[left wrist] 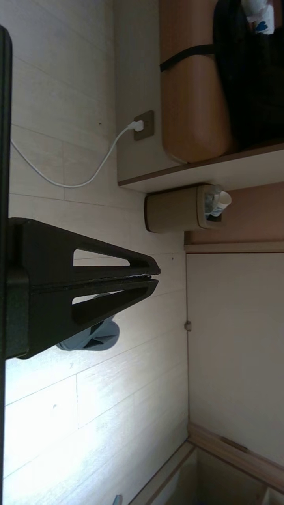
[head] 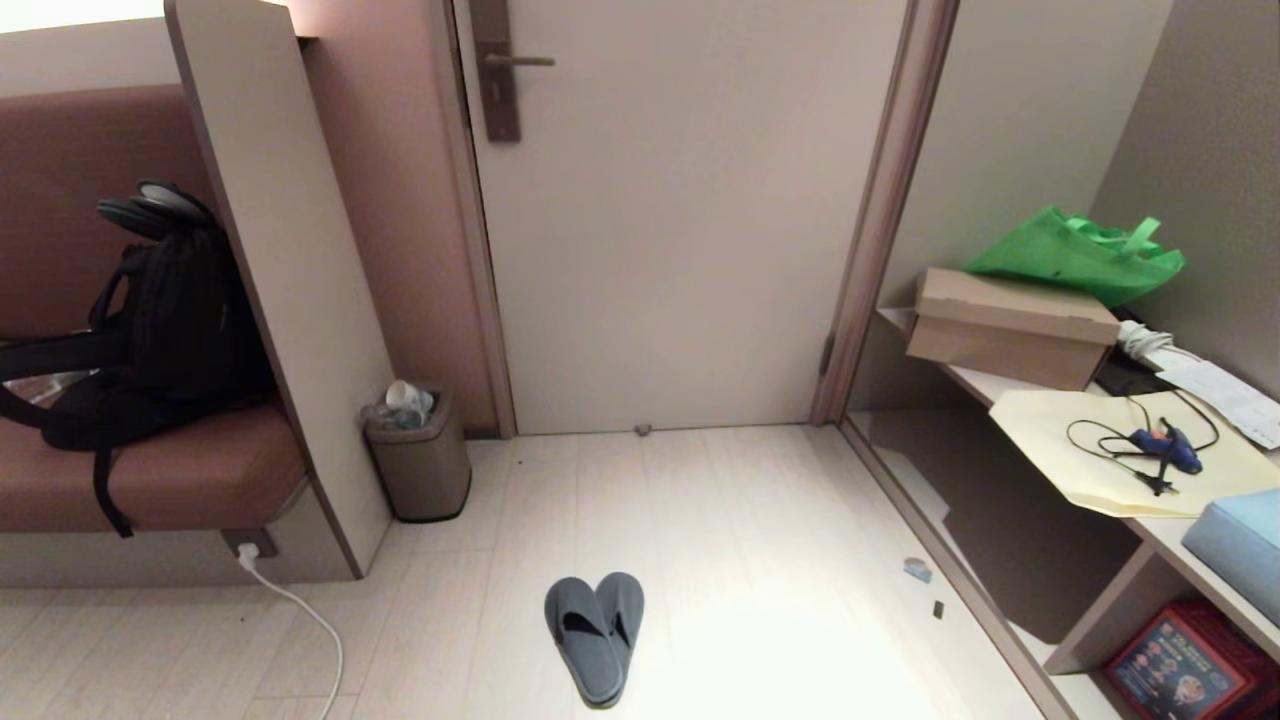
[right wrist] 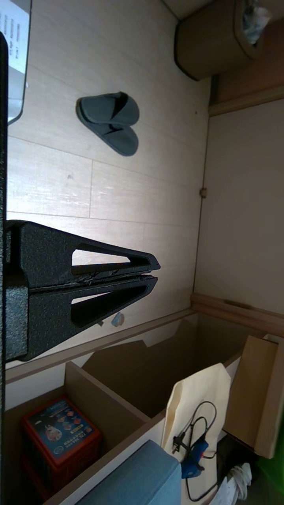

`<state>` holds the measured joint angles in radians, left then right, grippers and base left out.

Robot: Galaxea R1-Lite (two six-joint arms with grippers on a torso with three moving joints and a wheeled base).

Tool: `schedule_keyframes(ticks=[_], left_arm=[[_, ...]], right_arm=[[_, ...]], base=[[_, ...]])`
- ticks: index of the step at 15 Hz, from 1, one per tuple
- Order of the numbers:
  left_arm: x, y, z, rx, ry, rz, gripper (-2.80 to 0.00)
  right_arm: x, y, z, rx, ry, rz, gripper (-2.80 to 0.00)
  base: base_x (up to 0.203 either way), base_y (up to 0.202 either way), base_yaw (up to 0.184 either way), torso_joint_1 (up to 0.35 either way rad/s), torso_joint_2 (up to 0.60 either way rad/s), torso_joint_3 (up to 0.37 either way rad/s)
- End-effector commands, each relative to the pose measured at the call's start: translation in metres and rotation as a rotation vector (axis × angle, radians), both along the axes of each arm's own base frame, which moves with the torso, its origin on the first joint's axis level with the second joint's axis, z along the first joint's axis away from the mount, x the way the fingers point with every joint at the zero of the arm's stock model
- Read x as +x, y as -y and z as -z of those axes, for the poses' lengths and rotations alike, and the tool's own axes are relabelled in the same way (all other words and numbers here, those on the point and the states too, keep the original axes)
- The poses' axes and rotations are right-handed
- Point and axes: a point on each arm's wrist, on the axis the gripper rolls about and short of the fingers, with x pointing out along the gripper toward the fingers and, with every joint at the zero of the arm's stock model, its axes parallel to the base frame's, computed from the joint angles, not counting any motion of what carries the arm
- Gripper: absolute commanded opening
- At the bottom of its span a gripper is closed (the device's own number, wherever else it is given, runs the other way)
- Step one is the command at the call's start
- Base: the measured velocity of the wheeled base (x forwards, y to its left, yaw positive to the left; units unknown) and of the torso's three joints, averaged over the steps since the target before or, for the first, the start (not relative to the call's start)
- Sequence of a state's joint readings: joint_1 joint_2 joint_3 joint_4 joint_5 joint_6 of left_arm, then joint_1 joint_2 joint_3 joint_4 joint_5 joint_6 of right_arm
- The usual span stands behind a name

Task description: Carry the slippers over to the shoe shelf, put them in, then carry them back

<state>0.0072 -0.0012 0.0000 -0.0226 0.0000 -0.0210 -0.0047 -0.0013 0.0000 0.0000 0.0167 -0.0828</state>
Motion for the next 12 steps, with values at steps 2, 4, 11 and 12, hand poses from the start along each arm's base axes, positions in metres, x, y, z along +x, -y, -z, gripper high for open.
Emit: schedule_keyframes(ticks=[2, 4, 11, 12], left_arm=[[0.0007, 0.0, 0.0021, -0.001, -0.008, 0.0, -2.8], [0.0007, 0.0, 0.0021, -0.001, -0.008, 0.0, -2.8], [0.0007, 0.0, 0.0021, 0.0, -0.008, 0.0, -2.8], [0.0007, 0.0, 0.0021, -0.001, -0.008, 0.0, -2.8]], right_arm=[[0.0002, 0.0, -0.0002, -0.002, -0.002, 0.0, -2.8], [0.0, 0.0, -0.0005, 0.003, 0.0, 0.001, -2.8], [0.0, 0.0, -0.0005, 0.013, 0.0, 0.002, -2.8], [0.0, 0.0, -0.0005, 0.012, 0.0, 0.001, -2.8]], base=[[0.0, 0.0, 0.0, 0.001, 0.01, 0.198], [0.0, 0.0, 0.0, 0.004, 0.0, 0.099], [0.0, 0.0, 0.0, 0.0, 0.0, 0.011], [0.0, 0.0, 0.0, 0.0, 0.0, 0.0]])
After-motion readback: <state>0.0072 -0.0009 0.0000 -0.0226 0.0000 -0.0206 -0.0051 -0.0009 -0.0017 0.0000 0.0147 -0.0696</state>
